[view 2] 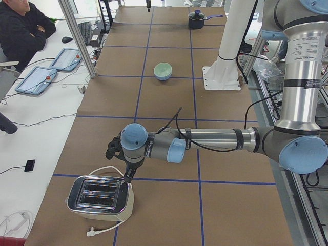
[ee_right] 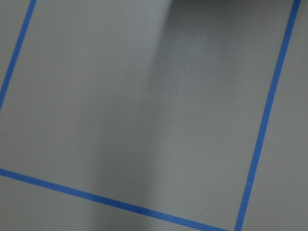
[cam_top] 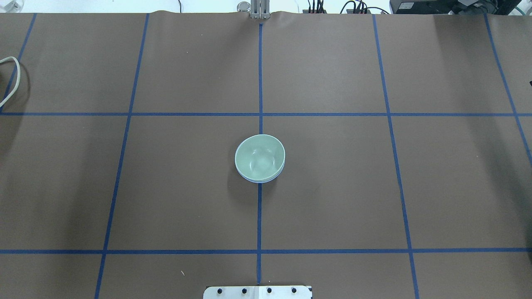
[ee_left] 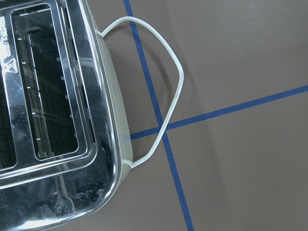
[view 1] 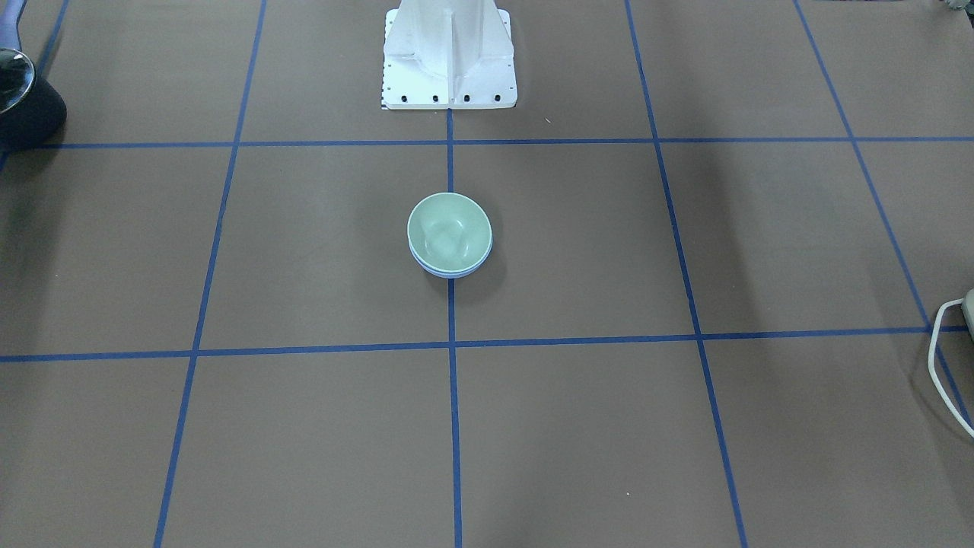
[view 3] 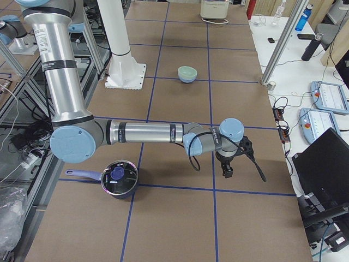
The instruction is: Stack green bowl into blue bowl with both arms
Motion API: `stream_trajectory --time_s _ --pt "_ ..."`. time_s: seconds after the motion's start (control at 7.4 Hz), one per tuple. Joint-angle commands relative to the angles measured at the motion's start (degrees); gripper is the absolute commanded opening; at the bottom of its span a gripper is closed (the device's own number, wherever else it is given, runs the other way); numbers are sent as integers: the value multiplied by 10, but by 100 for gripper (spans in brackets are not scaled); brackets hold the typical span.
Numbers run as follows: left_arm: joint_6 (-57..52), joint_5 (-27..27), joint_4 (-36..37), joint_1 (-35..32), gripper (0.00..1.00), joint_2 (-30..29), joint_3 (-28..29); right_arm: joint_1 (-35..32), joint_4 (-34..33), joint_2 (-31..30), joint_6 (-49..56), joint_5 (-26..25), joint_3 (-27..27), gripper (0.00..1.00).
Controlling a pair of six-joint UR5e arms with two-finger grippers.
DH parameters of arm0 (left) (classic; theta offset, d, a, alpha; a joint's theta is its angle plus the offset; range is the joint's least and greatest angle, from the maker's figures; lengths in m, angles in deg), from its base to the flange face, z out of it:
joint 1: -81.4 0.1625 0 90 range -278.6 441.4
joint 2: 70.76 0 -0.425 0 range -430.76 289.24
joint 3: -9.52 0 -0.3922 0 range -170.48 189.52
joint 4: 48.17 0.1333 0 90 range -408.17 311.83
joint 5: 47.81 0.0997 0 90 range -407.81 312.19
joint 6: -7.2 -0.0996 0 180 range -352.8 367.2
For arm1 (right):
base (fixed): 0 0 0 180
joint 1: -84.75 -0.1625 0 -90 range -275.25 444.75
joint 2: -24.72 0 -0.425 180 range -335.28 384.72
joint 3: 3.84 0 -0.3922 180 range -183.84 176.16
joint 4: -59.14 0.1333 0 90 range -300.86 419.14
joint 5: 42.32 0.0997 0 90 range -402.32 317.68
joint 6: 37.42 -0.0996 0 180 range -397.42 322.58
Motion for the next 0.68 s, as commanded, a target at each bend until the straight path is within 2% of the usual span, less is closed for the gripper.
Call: stream_trajectory --time_s 0.0,0.54 --pt "5 0 0 0 97 -1 0 -4 8 7 -7 6 -6 100" --pt "11 -1 0 0 97 -1 0 -3 8 6 -6 -15 -19 100"
